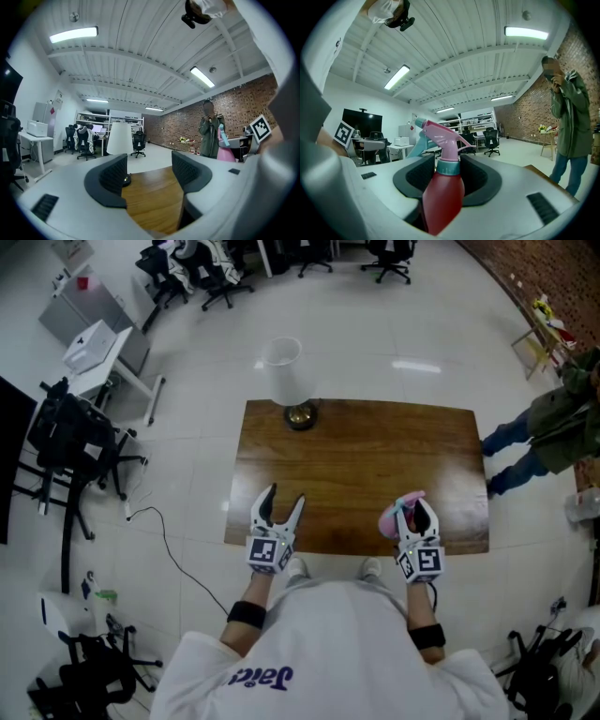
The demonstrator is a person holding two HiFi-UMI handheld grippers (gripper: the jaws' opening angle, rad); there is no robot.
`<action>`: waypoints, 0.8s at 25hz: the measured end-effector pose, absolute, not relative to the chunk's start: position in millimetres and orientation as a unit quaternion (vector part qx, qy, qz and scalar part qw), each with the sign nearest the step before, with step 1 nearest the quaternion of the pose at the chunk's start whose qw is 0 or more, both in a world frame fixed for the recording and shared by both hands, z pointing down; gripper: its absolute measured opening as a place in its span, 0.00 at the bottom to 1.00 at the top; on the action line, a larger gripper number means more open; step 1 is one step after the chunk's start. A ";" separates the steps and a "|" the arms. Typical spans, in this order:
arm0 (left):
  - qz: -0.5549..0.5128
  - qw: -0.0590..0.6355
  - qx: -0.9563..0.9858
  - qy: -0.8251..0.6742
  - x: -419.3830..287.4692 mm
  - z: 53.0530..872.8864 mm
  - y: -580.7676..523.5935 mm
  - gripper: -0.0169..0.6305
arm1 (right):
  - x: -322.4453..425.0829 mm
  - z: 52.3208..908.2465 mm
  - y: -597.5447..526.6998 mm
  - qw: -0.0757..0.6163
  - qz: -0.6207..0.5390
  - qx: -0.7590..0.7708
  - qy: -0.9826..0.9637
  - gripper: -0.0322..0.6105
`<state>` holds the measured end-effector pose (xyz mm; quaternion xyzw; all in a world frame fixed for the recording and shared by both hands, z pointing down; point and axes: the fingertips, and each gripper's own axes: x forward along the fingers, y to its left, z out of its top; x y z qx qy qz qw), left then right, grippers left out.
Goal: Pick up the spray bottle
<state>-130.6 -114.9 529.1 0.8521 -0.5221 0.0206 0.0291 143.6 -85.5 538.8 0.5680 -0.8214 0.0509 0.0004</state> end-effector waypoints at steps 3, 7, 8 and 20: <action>0.018 0.026 0.851 -0.524 -131.3 527.2 -116.6 0.46 | 145.2 541.4 -86.5 0.006 0.051 0.573 -0.818 0.32; 0.019 0.024 0.850 -0.525 -133.3 527.7 -118.6 0.46 | 148.2 538.7 -88.5 0.005 0.044 0.579 -0.814 0.32; 0.019 0.024 0.850 -0.525 -133.1 526.7 -119.5 0.46 | 148.9 537.4 -90.0 0.002 0.042 0.580 -0.814 0.32; 0.024 0.012 0.848 -0.529 -135.2 527.6 -128.9 0.46 | 156.5 529.3 -98.8 0.005 0.024 0.588 -0.809 0.32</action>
